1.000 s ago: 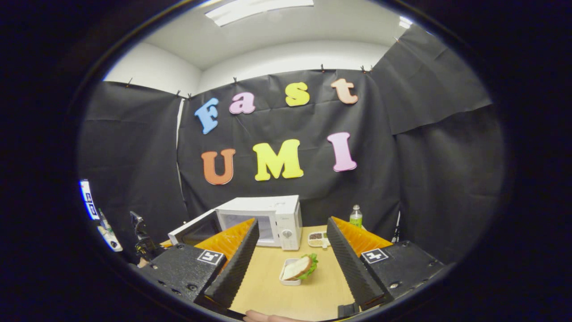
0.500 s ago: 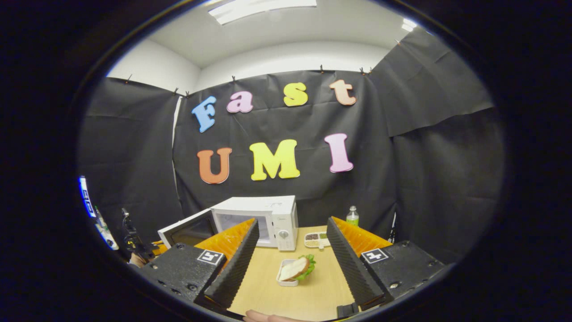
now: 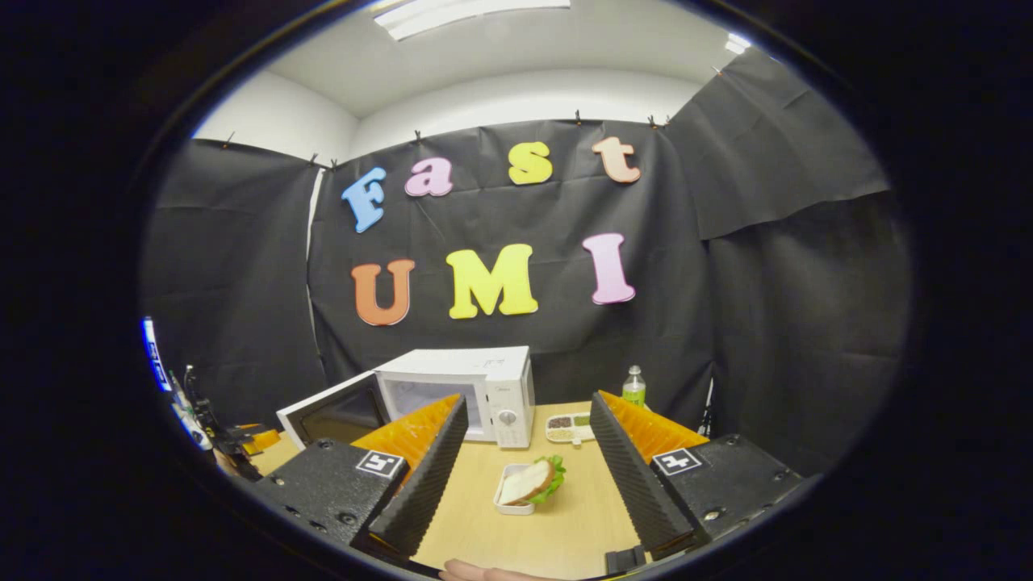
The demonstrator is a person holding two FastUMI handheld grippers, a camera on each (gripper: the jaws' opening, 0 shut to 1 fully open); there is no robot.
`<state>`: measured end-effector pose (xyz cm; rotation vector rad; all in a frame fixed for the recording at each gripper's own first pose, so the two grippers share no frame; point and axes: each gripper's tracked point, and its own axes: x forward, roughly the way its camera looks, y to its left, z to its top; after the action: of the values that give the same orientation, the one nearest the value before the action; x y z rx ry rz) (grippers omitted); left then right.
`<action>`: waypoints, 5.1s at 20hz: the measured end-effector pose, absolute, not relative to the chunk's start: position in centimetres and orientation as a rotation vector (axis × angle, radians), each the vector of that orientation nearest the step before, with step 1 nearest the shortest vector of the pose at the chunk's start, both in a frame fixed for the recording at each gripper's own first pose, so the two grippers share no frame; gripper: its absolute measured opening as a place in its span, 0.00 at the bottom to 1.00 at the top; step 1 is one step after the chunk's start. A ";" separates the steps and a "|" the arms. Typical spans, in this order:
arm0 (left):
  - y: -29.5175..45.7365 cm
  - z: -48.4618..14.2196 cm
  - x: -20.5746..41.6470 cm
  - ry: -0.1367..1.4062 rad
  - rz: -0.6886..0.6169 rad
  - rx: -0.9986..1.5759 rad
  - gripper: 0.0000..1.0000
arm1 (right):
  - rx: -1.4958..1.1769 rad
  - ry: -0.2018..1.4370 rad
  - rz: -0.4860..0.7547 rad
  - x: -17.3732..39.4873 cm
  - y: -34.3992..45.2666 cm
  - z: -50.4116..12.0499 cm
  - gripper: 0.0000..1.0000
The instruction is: Open the microwave oven with the left hand, put the food in, and close the microwave oven.
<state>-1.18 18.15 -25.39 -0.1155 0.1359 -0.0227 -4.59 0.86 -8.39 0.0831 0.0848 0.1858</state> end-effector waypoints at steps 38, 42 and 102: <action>1.3 -9.7 6.2 0.042 0.108 0.022 0.95 | 0.554 1.290 0.773 13.4 2.7 -33.9 0.53; 0.8 -10.3 6.0 0.055 0.087 0.034 0.95 | 0.504 1.250 0.765 12.7 2.6 -33.0 0.31; 12.1 -16.0 3.0 0.119 0.044 -0.053 0.95 | 0.643 0.137 0.070 39.0 32.4 -30.7 0.36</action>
<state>2.97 12.08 -16.01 -0.0531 0.1186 0.0442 39.02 32.40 -30.66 0.6435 0.1368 0.0698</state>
